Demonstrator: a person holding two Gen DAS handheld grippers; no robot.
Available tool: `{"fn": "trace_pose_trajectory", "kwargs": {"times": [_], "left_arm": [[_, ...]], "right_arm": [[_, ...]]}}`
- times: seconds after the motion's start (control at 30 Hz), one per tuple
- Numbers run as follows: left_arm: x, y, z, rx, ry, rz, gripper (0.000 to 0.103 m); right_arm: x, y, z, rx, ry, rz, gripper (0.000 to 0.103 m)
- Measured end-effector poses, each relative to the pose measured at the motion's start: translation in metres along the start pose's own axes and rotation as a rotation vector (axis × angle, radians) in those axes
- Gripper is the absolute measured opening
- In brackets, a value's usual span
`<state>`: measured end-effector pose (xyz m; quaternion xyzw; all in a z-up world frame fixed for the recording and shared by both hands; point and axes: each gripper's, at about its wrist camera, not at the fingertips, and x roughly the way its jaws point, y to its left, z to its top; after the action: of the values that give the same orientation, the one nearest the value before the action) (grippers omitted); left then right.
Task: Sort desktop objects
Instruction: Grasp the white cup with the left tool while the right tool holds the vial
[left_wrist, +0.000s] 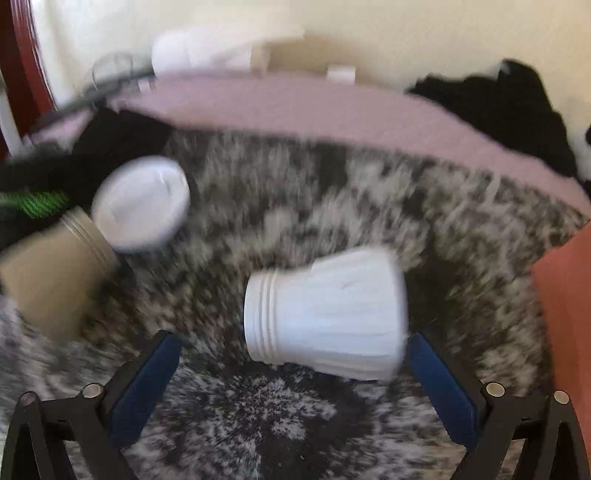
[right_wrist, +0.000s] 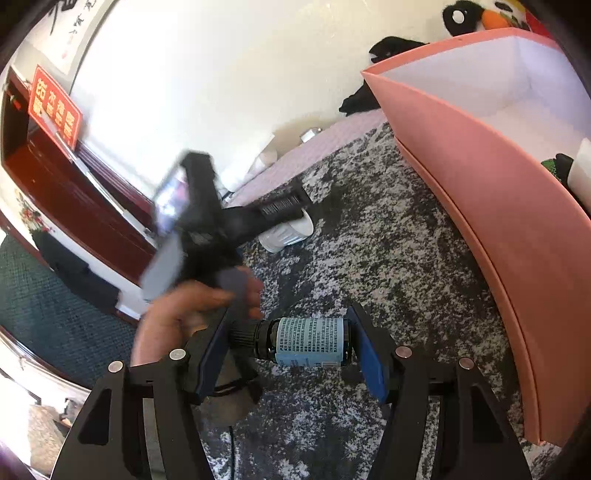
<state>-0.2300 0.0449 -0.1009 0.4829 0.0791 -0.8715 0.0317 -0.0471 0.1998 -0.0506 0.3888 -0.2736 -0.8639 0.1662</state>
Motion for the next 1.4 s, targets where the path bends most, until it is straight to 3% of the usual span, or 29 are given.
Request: {"fn": "trace_pose_trajectory", "kwargs": {"times": [0.03,0.07,0.1,0.13,0.43,0.67,0.77,0.97,1.2,1.4], "left_arm": [[0.001,0.002,-0.003,0.0,-0.015,0.008,0.044],[-0.001,0.004,-0.004,-0.003,-0.041,0.019,0.038],[-0.005,0.006,-0.005,-0.014,-0.049,0.007,0.014],[-0.012,0.009,-0.005,-0.031,-0.049,-0.012,0.005],[-0.132,0.02,-0.042,0.011,-0.201,-0.101,0.0],[-0.206,0.049,-0.097,-0.095,-0.274,-0.158,0.0],[-0.219,0.048,-0.121,-0.098,-0.305,-0.161,0.0],[-0.235,0.026,-0.16,0.048,-0.363,-0.054,0.001],[-0.27,0.018,-0.159,0.046,-0.463,-0.072,0.001],[-0.277,-0.009,-0.159,0.049,-0.482,-0.123,0.001]], "right_arm": [[0.0,0.002,0.0,-0.009,-0.002,0.0,0.066],[0.001,0.004,0.0,-0.018,-0.003,0.0,0.066],[0.002,0.006,0.001,-0.026,-0.005,-0.001,0.066],[0.002,0.007,0.0,-0.034,-0.008,-0.005,0.066],[-0.003,0.012,0.0,-0.067,-0.048,-0.022,0.066],[-0.027,0.021,-0.001,-0.105,-0.115,-0.027,0.066],[-0.043,0.026,-0.003,-0.138,-0.162,-0.056,0.066],[-0.073,0.033,-0.004,-0.179,-0.227,-0.093,0.066],[-0.105,0.035,-0.003,-0.213,-0.307,-0.132,0.066],[-0.136,0.034,-0.002,-0.254,-0.382,-0.168,0.066]]}}
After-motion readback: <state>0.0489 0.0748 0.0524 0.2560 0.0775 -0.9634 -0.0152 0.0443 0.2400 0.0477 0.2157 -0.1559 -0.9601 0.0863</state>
